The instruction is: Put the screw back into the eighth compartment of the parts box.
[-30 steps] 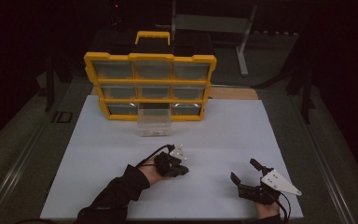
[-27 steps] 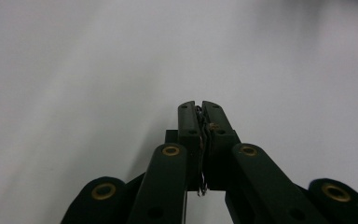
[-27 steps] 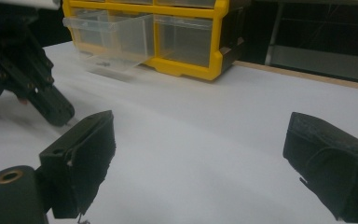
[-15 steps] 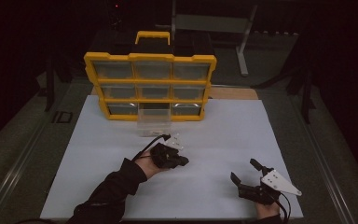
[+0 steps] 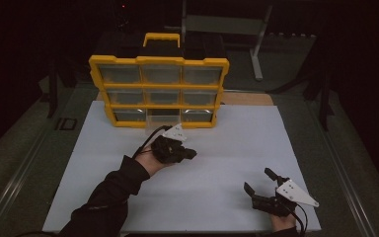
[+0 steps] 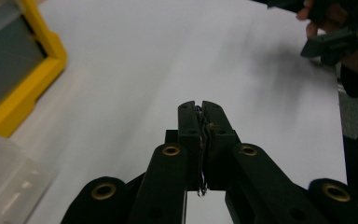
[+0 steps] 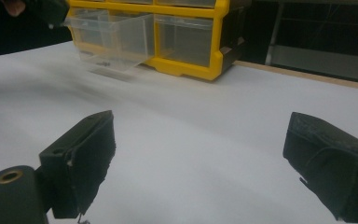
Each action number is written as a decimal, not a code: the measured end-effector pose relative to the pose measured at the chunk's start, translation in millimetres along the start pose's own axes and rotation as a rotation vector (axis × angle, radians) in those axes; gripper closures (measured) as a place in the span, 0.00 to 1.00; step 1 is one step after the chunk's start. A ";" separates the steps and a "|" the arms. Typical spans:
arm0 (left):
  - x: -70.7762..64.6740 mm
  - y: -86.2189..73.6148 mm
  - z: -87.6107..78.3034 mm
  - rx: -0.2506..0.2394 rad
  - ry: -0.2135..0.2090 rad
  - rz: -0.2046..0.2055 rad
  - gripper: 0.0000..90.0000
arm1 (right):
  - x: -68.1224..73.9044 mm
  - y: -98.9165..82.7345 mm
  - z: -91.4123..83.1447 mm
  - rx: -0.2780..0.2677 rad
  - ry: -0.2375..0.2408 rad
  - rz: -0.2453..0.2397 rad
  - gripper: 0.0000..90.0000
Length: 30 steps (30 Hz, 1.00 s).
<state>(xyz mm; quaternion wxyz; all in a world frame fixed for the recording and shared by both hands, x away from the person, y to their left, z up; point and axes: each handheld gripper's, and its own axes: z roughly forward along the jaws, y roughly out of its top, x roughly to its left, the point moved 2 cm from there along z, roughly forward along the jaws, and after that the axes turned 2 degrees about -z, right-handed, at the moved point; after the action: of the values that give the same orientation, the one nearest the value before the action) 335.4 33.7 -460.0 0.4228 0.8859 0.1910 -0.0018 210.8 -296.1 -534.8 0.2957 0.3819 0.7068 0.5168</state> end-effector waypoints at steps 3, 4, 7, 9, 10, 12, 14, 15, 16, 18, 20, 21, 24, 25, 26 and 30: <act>3.5 3.5 -6.6 -0.009 0.021 -0.001 0.96 | 0.1 0.0 0.0 0.001 -0.001 -0.001 0.10; 4.6 4.3 -8.4 -0.013 0.024 -0.004 0.96 | 0.0 0.0 0.0 0.000 -0.001 -0.001 0.10; 9.7 7.1 -16.2 -0.025 0.044 -0.007 0.96 | -0.1 -0.1 0.2 0.000 -0.001 0.001 0.10; 13.4 8.7 -21.9 -0.033 0.060 -0.009 0.96 | 0.1 -0.1 0.1 0.000 0.000 0.000 0.10; 15.3 9.2 -24.4 -0.042 0.070 -0.015 0.96 | 0.2 0.0 0.1 0.000 -0.001 -0.001 0.10; 19.8 10.2 -29.6 -0.056 0.084 -0.027 0.96 | 0.2 -0.1 0.1 0.001 0.000 -0.001 0.10; 23.4 10.9 -33.5 -0.061 0.103 -0.033 0.96 | 0.3 0.0 0.1 0.002 0.000 -0.001 0.10; 25.0 11.1 -35.2 -0.066 0.111 -0.038 0.96 | 0.2 0.0 0.1 0.001 0.000 -0.001 0.10; 26.7 11.3 -36.9 -0.071 0.126 -0.044 0.96 | 0.2 0.0 0.1 0.001 -0.001 -0.001 0.10; 30.3 11.5 -40.1 -0.081 0.141 -0.055 0.96 | 0.1 -0.1 0.1 0.001 0.000 0.000 0.10; 34.1 11.1 -42.9 -0.086 0.162 -0.068 0.96 | 0.1 -0.2 0.2 0.002 -0.001 0.000 0.10; 36.0 10.7 -44.1 -0.088 0.172 -0.073 0.96 | 0.1 -0.2 0.3 0.001 0.000 0.000 0.10; 41.2 9.3 -47.3 -0.101 0.200 -0.090 0.96 | 0.1 -0.3 0.3 0.002 -0.001 -0.001 0.10; 43.0 8.7 -48.4 -0.104 0.209 -0.097 0.96 | 0.1 -0.2 0.2 0.001 0.000 0.000 0.10; 44.4 8.2 -49.2 -0.110 0.215 -0.102 0.96 | 0.1 -0.2 0.2 0.001 0.000 -0.001 0.10; 50.5 5.8 -52.5 -0.123 0.256 -0.122 0.96 | 0.0 -0.4 0.4 0.001 0.000 -0.001 0.10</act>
<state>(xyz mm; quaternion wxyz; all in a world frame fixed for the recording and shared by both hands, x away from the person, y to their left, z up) 375.8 86.7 -430.2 0.4475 0.8380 0.2965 0.0973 211.0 -295.9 -535.2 0.2958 0.3818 0.7074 0.5161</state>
